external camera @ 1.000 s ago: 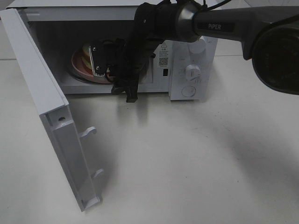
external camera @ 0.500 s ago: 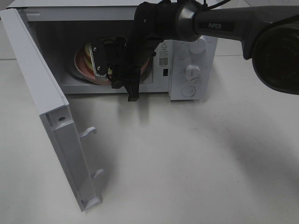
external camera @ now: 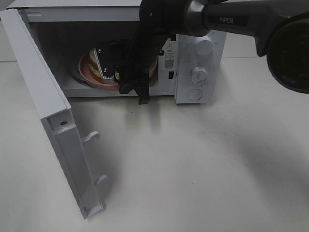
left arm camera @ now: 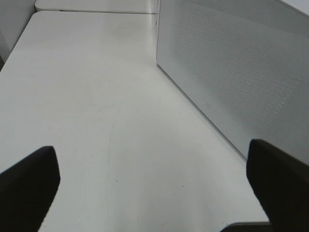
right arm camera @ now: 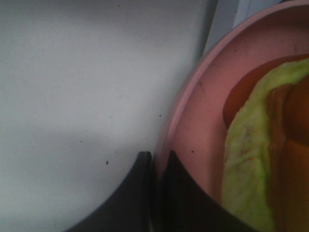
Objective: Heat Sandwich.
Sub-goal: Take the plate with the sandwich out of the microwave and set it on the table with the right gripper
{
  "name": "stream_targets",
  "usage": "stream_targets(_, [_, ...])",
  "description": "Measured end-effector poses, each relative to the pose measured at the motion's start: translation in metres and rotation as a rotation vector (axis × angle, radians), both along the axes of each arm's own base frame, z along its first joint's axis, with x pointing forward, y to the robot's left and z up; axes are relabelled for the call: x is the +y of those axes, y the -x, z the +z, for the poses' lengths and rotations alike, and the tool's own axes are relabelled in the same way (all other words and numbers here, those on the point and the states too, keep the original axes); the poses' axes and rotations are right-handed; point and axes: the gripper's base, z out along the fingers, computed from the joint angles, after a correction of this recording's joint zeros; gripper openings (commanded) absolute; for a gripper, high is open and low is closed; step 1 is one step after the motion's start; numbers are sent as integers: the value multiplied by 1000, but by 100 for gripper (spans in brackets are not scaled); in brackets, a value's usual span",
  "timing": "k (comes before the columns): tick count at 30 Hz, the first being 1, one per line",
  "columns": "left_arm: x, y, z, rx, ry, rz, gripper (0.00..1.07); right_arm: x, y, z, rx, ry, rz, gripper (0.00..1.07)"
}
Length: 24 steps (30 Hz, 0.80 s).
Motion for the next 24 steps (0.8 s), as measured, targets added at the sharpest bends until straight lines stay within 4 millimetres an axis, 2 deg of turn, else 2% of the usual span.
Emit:
stream_targets(14, [0, 0, 0, 0, 0, 0, 98, -3, 8, 9, 18, 15, 30, 0])
stream_targets(18, [0, 0, 0, 0, 0, 0, 98, -11, 22, 11, 25, 27, 80, 0])
stream_targets(24, [0, 0, 0, 0, 0, 0, 98, -17, 34, 15, 24, 24, 107, 0])
